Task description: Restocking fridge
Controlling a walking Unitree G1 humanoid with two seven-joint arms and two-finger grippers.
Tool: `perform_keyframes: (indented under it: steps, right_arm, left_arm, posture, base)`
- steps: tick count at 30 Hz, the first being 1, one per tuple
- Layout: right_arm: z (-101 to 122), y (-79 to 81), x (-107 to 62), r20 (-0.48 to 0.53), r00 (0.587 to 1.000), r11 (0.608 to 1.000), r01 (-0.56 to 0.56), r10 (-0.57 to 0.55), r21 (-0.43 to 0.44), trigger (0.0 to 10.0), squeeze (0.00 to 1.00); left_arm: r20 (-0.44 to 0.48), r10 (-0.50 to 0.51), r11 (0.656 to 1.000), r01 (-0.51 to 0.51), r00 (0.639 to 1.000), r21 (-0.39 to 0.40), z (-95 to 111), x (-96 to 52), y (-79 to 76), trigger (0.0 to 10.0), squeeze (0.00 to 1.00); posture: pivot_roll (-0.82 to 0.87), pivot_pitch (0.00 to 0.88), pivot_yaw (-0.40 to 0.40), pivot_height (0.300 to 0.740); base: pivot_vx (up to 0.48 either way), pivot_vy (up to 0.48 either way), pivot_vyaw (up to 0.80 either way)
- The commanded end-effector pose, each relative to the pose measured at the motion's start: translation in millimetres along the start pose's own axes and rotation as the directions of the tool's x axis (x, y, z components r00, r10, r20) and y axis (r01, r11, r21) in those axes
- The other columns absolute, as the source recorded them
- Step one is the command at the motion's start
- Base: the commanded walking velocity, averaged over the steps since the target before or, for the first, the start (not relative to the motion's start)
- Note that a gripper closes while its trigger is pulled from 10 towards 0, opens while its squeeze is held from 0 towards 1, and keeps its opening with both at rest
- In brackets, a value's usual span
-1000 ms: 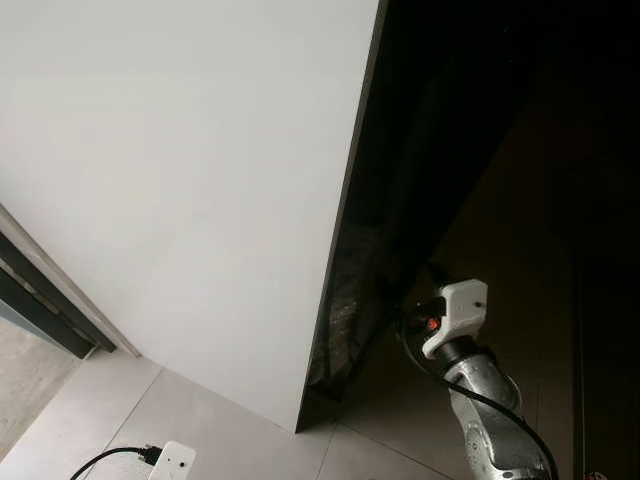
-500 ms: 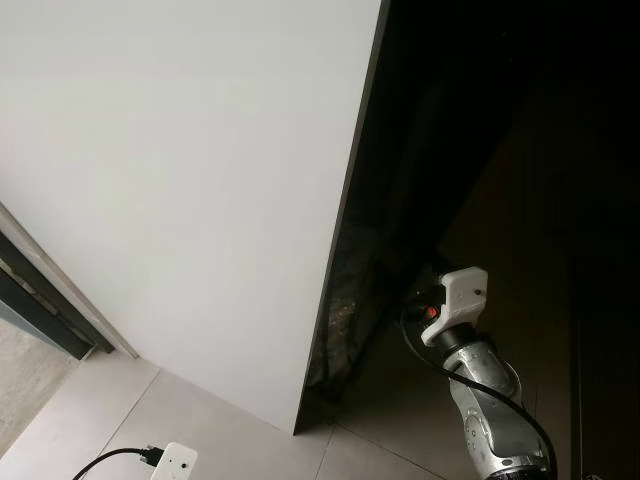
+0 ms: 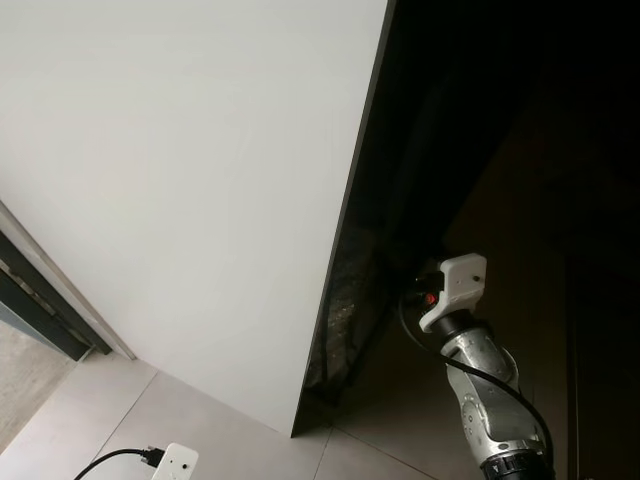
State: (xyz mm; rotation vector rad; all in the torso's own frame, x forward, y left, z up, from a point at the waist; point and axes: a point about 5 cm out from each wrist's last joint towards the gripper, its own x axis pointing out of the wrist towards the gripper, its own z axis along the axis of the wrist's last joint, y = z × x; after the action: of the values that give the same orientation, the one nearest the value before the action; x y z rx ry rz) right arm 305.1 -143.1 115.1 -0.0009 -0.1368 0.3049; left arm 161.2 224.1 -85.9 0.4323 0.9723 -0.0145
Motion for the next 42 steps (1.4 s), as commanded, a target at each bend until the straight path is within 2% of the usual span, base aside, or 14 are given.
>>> perform_keyframes:
  steps: [1,6,15,19,23,37,42]
  right_arm:
    - [-1,-2.9,0.1,-0.001,1.0,1.0,0.018,-0.018,0.004,10.0,0.0]
    - [0,0.9,4.1,0.009,1.0,1.0,0.012,-0.012,0.013,10.0,0.0]
    - [0,-8.6,3.4,0.017,0.997,0.997,0.077,-0.077,-0.003,10.0,0.0]
    - [0,-21.9,-3.6,0.023,0.98,0.98,0.197,-0.197,-0.021,10.0,0.0]
    - [-3,-28.0,-12.8,0.023,0.963,0.962,0.27,-0.27,-0.028,10.0,0.0]
    - [-13,-37.4,-31.6,-0.01,0.939,0.938,0.344,-0.345,-0.045,10.0,0.0]
    - [-23,-45.9,-40.6,-0.047,0.911,0.912,0.406,-0.409,-0.068,10.0,0.0]
  left_arm:
    - [-0.033,-0.014,1.0,0.014,0.999,0.004,-10,-2.2,-6.1,10.0,0.0]
    - [-0.034,-0.012,1.0,0.013,0.999,0.006,-11,-2.4,-5.3,10.0,0.0]
    - [-0.038,-0.008,1.0,0.008,0.999,0.001,-12,-2.6,-4.6,10.0,0.0]
    - [-0.041,-0.015,1.0,0.015,0.999,0.004,-13,-3.1,-6.5,10.0,0.0]
    - [-0.041,-0.016,1.0,0.016,0.999,0.005,-13,-3.1,-6.9,10.0,0.0]
    - [-0.048,-0.019,1.0,0.02,0.999,0.008,-14,-3.2,-6.9,10.0,0.0]
    - [-0.05,-0.023,1.0,0.023,0.998,0.008,-14,-3.2,-7.8,10.0,0.0]
  posture:
    - [0.08,0.078,-0.077,0.74]
    - [0.08,0.091,-0.078,0.74]
    - [0.08,0.106,-0.078,0.74]
    - [0.07,0.113,-0.076,0.74]
    - [0.07,0.114,-0.076,0.74]
    - [0.07,0.115,-0.08,0.74]
    - [0.07,0.112,-0.082,0.74]
  base:
    - [0.0,0.0,0.0]
    - [0.0,0.0,0.0]
    - [0.0,0.0,0.0]
    - [0.0,0.0,0.0]
    - [0.0,0.0,0.0]
    - [0.0,0.0,0.0]
    - [0.0,0.0,0.0]
